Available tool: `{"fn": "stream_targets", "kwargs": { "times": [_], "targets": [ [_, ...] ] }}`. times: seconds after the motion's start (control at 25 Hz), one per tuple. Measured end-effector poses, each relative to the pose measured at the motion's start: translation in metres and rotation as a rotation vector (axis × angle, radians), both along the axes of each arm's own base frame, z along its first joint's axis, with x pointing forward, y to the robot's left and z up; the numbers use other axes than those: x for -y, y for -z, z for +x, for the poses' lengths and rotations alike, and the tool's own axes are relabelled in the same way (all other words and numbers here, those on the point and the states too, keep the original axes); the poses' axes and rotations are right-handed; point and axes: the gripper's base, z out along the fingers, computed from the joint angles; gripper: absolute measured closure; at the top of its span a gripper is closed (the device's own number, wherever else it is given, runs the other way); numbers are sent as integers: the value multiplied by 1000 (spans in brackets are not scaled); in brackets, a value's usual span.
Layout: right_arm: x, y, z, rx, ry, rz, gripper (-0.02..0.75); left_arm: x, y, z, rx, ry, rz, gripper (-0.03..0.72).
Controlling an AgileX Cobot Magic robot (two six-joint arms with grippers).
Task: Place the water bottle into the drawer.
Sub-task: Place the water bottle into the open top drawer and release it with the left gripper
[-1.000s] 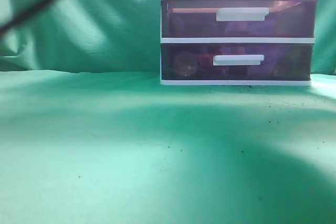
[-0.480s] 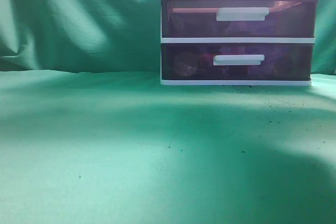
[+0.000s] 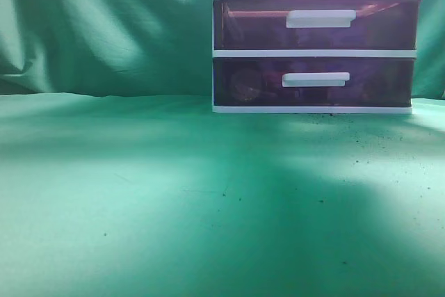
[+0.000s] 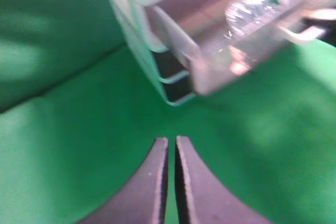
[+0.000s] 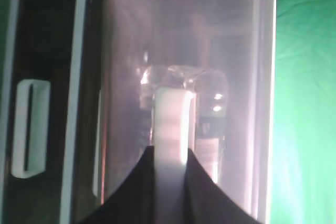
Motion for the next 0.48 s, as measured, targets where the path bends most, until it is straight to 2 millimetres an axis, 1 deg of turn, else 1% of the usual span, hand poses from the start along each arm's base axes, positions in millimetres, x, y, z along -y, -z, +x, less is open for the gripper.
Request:
{"fn": "stream_targets", "kwargs": {
  "times": [0.04, 0.16, 0.2, 0.28, 0.4, 0.48],
  "targets": [
    [1, 1, 8, -4, 11, 0, 655, -6, 4, -13, -3, 18, -33, 688],
    [4, 1, 29, 3, 36, -4, 655, -31, 21, -59, -6, 61, -111, 688],
    [4, 2, 36, 6, 40, -3, 655, -37, 32, -71, -25, 70, -125, 688],
    [2, 2, 48, 20, 38, 9, 655, -54, 48, -100, -30, 84, -163, 688],
    [-2, 5, 62, 32, 35, 37, 655, -75, 66, -134, -13, 101, -232, 688],
    [-3, 7, 69, 34, 38, 50, 655, -87, 71, -152, 22, 106, -261, 688]
  ]
}}
